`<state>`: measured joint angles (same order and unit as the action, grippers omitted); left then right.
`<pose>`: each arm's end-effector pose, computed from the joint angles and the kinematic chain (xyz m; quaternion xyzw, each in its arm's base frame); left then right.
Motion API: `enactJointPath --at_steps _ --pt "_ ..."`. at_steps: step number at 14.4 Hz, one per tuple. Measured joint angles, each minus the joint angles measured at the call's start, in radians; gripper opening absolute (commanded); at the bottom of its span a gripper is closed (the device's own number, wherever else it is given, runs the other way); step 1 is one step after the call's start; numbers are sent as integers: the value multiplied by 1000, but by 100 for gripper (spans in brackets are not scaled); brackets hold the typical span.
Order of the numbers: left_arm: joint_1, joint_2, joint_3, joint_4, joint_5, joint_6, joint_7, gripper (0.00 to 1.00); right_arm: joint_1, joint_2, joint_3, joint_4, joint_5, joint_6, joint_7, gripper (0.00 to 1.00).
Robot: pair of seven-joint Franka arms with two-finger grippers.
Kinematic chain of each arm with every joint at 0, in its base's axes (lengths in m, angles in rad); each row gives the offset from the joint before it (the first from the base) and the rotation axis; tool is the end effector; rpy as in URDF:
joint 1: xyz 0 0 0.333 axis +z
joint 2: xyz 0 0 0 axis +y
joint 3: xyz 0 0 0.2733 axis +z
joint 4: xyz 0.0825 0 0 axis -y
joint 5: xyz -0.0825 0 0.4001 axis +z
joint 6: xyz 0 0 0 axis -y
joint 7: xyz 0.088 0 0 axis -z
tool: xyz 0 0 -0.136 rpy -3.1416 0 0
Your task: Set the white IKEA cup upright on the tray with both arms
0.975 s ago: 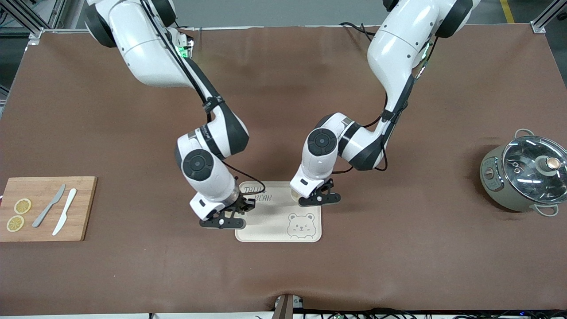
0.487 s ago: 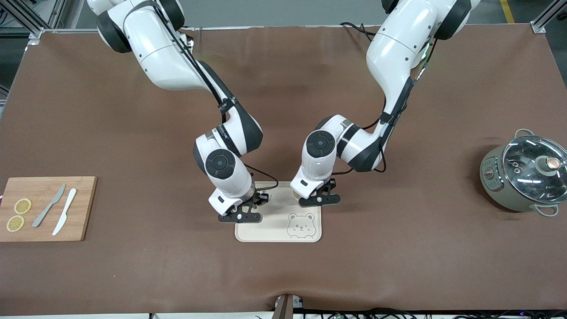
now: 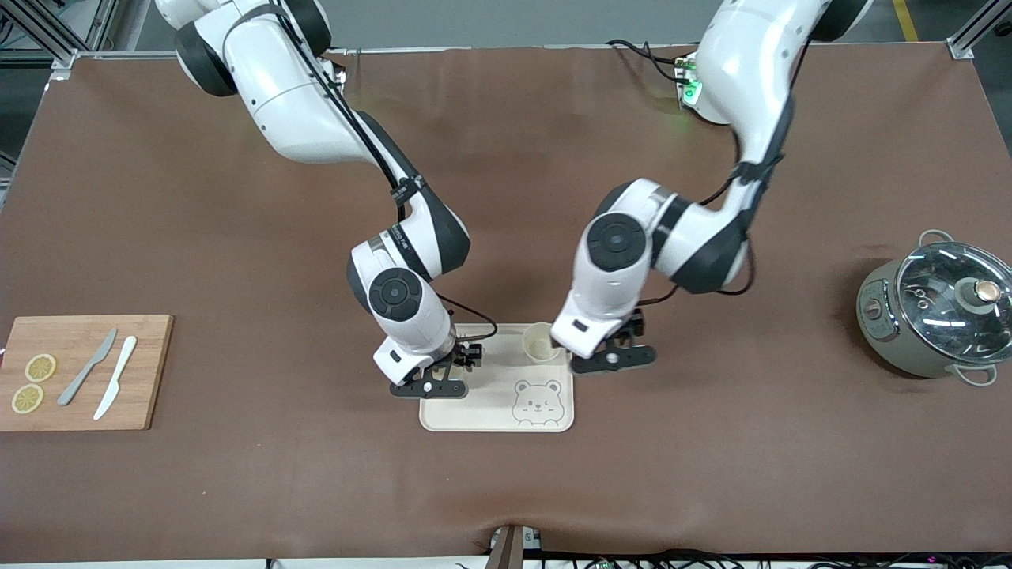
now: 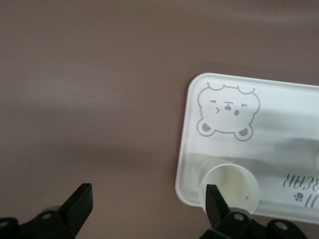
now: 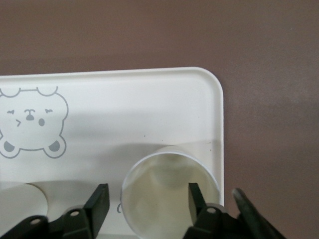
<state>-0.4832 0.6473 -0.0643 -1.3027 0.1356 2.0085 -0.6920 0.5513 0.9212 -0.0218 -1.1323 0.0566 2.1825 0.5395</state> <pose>0.6326 -0.3625 0.3002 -0.9973 -0.0523 -0.0494 0.0177 0.6564 0.3930 0.1966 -0.9977 0.0149 -0.0475 0.0465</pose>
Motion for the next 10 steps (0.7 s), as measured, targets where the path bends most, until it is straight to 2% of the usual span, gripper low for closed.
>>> enactJointPath --at_steps 2,4,7,10 --pt "60 -61 2 -1 -18 -62 124 100 -2 0 -6 15 0 -14 0 100" --pt "136 -86 5 -8 -19 -75 340 100 -6 -4 -9 29 0 -45 0 100" --pt "287 -73 11 -22 -26 -62 680 100 -28 -30 -14 58 0 -117 2 100" --pt "444 -42 7 -24 -98 1 791 100 -93 -78 -17 82 0 -196 2 100"
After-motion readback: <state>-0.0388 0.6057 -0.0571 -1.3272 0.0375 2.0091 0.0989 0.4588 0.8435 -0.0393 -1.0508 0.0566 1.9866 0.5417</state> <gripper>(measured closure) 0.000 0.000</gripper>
